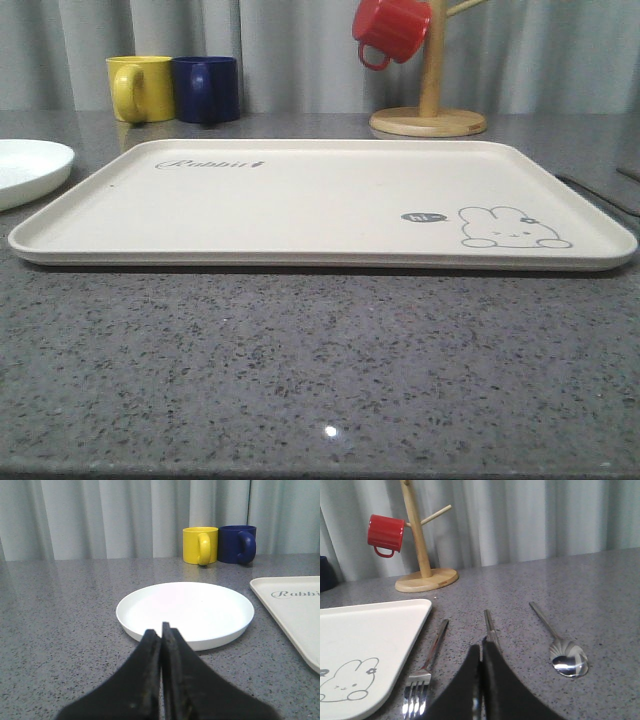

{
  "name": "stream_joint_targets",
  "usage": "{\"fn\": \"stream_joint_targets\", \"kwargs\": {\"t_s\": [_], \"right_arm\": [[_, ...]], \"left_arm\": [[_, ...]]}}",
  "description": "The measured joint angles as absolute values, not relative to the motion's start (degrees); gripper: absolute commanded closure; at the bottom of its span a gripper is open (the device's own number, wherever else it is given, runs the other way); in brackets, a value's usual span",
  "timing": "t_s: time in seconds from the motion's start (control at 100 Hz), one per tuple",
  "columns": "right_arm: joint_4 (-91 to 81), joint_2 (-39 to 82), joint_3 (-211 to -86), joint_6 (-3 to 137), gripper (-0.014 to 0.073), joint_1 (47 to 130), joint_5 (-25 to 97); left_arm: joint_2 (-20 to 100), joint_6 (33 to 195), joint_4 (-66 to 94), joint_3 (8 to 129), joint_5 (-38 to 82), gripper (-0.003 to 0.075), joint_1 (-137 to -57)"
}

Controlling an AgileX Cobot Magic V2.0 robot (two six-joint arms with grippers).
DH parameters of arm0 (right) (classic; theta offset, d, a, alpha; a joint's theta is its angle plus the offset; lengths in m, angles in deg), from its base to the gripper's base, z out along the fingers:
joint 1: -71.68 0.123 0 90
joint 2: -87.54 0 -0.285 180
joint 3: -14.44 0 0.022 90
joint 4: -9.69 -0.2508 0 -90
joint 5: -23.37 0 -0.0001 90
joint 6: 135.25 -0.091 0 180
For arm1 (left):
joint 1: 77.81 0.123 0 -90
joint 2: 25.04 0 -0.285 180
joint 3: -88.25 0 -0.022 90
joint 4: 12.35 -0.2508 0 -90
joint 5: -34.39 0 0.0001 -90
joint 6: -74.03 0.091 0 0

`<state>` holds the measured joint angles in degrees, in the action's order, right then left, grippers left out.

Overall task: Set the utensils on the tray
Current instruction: 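Move the left gripper over the white plate and lower toward its rim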

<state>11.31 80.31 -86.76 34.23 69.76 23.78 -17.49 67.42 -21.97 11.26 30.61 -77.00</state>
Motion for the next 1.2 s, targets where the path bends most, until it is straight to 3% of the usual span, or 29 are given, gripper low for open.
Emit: {"fn": "stream_joint_targets", "kwargs": {"t_s": [0.65, 0.85, 1.2], "right_arm": [[11.3, 80.3, -86.8, 34.2, 0.0670, 69.8, 23.8], [11.3, 80.3, -86.8, 34.2, 0.0670, 69.8, 23.8], [11.3, 80.3, -86.8, 34.2, 0.0670, 69.8, 23.8]], "left_arm": [[-17.5, 67.4, -21.6, 13.2, 28.3, 0.0738, -77.0], [-13.7, 67.4, -20.9, 27.7, 22.3, 0.0738, -77.0], [11.4, 68.0, -20.9, 56.1, -5.7, 0.0738, -77.0]]}}
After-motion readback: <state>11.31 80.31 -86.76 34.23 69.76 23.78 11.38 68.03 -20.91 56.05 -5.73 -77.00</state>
